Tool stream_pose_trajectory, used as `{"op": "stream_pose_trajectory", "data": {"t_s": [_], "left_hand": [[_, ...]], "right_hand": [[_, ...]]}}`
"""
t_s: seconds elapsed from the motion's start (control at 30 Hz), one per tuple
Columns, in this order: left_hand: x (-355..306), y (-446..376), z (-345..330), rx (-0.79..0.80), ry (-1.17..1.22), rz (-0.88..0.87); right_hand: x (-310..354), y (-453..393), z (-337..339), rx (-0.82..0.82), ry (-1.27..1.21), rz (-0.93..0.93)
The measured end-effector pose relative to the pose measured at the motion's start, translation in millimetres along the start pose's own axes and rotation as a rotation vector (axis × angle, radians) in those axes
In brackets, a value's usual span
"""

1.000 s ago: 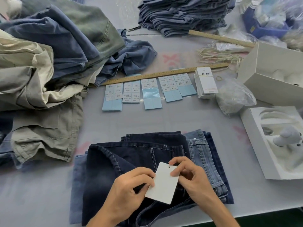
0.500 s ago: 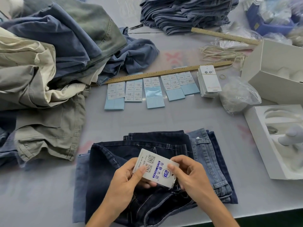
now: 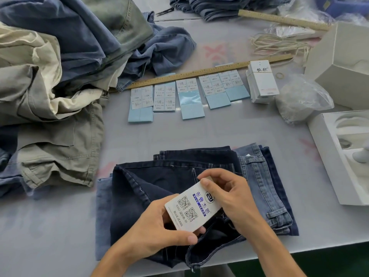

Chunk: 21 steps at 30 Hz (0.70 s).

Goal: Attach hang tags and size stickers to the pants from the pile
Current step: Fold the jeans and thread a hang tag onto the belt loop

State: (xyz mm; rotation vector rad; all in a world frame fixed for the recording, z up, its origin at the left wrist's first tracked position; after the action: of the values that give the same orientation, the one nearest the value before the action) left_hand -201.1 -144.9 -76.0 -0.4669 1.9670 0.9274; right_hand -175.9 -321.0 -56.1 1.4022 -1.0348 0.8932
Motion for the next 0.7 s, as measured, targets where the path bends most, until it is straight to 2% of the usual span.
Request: {"op": "stream_pose_trajectory", "data": {"t_s": [0.37, 0.7], "left_hand": [[6, -2, 2, 0.084, 0.015, 0.003], [5, 0, 1, 0.066, 0.023, 0.028]], "right_hand": [[-8, -7, -7, 0.048, -0.023, -0.01], [-15, -10, -4, 0.051, -0.032, -0.025]]}}
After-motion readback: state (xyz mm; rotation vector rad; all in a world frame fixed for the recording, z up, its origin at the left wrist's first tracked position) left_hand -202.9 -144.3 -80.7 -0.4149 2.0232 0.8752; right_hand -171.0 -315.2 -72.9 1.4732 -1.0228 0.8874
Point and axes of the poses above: each hand's wrist, its own y-axis away from the middle knuckle, its own z-axis out of the back of the hand, x = y × z, the point moved 6 cm from there along -y, towards the middle knuckle, and after that the axes turned 2 degrees about z, right-handed, at the moved point
